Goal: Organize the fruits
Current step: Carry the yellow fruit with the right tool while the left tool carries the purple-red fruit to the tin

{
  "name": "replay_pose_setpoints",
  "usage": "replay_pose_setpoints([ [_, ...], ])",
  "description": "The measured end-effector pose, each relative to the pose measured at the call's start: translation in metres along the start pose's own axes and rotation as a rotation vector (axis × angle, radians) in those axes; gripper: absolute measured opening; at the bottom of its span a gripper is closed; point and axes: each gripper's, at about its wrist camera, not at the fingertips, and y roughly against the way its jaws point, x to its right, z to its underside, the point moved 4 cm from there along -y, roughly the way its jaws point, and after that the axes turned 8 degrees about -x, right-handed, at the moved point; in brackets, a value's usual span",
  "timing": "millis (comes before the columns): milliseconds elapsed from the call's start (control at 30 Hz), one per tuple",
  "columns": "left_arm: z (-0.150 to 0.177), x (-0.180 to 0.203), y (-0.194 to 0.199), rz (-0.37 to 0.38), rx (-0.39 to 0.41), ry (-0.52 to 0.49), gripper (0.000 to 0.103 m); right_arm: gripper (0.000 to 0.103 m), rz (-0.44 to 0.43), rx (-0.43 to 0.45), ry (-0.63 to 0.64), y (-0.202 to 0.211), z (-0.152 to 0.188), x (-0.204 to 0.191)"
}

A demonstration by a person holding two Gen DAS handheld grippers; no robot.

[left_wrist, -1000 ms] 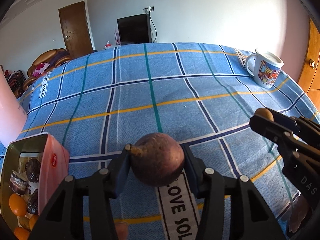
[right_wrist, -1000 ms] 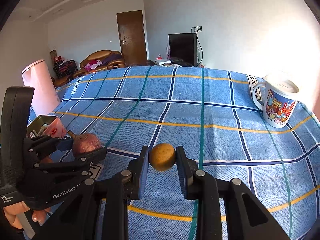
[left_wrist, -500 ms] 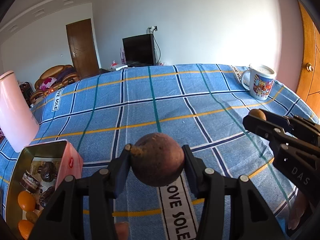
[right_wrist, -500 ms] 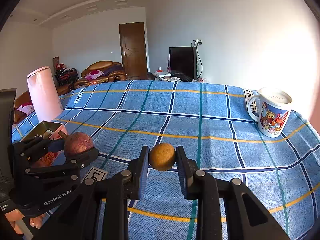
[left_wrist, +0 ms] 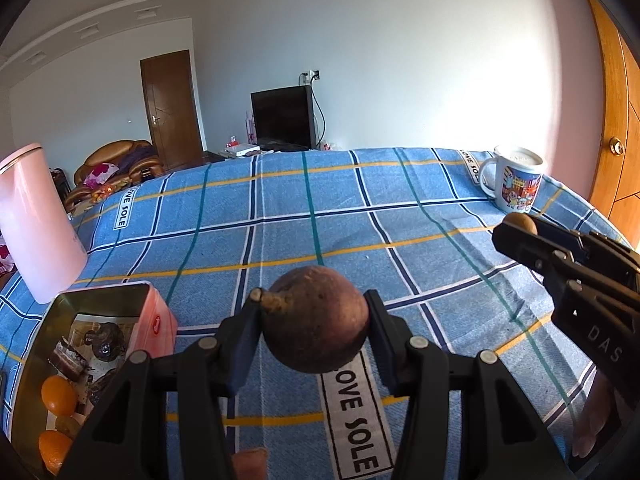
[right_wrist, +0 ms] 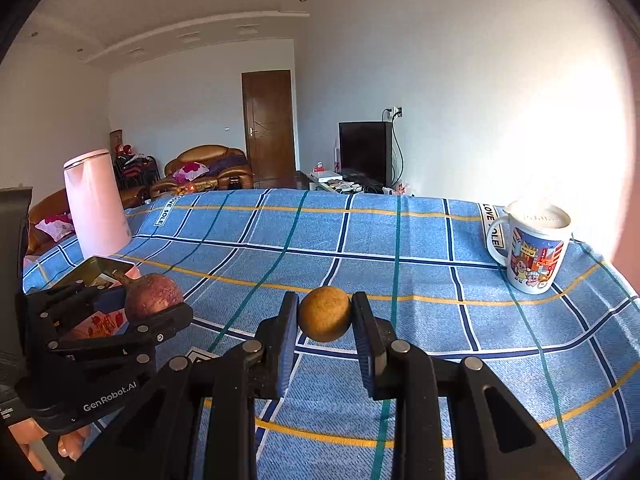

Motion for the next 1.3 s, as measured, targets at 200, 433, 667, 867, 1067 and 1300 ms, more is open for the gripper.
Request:
replay_pose_setpoints([
  [200,0.001,-0.001,0.007,-0.011,0.033,0.006,0.052,0.029,0.006,0.037,0.008,0.007,0.0,-0.002],
  [433,0.002,-0.002,0.016,-0.027,0.074,0.004,0.052,0.029,0.009,0.059,0.011,0.01,0.0,-0.001],
  [667,0.004,-0.004,0.024,-0.039,0.107,0.008,0.052,0.029,0.017,0.083,0.02,0.015,0.001,-0.003],
  [867,0.006,-0.004,0.029,-0.048,0.13,0.004,0.052,0.029,0.022,0.101,0.024,0.018,0.002,-0.004],
  [1067,0.007,-0.001,0.035,-0.064,0.163,-0.001,0.052,0.029,0.025,0.124,0.036,0.023,0.002,-0.007],
  [1300,0.01,-0.002,0.046,-0.078,0.205,-0.008,0.052,0.029,0.015,0.146,0.051,0.028,0.003,-0.014],
])
